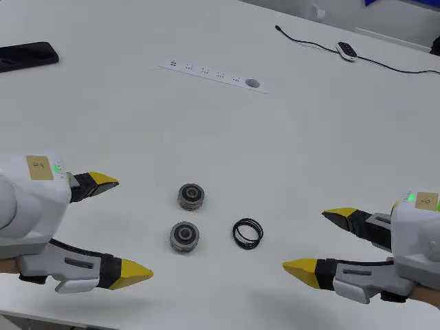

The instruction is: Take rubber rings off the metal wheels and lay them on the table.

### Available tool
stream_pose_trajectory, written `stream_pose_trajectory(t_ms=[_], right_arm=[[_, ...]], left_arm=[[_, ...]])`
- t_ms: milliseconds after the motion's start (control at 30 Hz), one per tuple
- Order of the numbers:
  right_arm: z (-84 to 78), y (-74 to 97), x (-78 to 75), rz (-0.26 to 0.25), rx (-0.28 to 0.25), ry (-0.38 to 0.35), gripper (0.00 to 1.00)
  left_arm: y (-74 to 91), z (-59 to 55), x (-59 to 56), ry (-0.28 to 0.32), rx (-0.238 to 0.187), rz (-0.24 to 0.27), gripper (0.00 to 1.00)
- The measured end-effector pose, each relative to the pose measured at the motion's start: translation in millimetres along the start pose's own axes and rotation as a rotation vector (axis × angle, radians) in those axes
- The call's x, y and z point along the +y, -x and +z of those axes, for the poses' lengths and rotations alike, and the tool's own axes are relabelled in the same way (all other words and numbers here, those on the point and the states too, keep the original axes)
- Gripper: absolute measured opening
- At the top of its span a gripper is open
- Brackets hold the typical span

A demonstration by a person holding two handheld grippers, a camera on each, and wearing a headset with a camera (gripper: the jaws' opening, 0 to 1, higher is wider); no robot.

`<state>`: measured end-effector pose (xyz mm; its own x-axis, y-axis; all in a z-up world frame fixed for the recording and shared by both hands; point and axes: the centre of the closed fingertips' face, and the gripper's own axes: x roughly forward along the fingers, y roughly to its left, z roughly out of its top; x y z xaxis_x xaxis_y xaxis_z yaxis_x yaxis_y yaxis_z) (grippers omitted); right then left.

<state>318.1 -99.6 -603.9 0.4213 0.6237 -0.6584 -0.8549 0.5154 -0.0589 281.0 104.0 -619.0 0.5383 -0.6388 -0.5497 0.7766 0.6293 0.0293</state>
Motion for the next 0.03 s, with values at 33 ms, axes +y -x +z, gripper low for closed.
stream_pose_trajectory(t_ms=[33], right_arm=[[-0.6,-0.5,0.1,0.000,0.002,0.001,0.67]], left_arm=[[0.0,-0.4,-0.4,0.000,0.001,-0.001,0.86]])
